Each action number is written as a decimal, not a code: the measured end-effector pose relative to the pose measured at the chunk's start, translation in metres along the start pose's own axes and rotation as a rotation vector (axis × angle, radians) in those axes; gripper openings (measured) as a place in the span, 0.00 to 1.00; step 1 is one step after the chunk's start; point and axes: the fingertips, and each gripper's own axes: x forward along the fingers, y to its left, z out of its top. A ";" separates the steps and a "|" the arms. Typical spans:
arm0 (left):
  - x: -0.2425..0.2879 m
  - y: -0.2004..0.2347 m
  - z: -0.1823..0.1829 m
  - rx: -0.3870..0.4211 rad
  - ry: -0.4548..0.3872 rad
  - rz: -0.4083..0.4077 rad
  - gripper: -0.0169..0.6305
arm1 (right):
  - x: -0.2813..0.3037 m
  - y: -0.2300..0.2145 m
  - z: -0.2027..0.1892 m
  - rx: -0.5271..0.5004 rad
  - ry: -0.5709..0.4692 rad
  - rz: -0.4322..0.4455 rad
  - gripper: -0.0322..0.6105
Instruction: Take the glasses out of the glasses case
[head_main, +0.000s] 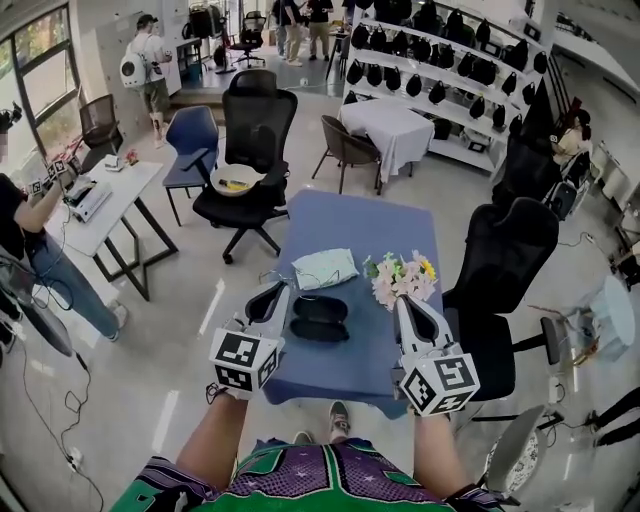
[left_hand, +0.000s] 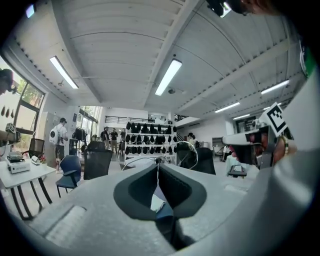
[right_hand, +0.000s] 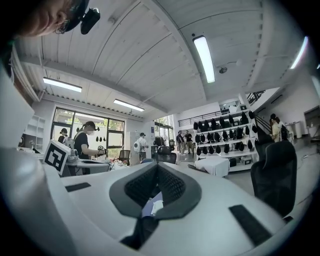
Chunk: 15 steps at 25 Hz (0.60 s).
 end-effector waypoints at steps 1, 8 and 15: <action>0.000 0.001 0.004 -0.002 -0.008 -0.001 0.06 | 0.000 -0.001 0.001 -0.001 -0.003 -0.003 0.05; -0.011 0.004 0.032 -0.024 -0.069 0.000 0.06 | -0.006 -0.006 0.011 -0.004 -0.024 -0.023 0.05; -0.030 0.014 0.053 -0.048 -0.137 0.028 0.06 | -0.017 -0.015 0.017 -0.020 -0.047 -0.061 0.05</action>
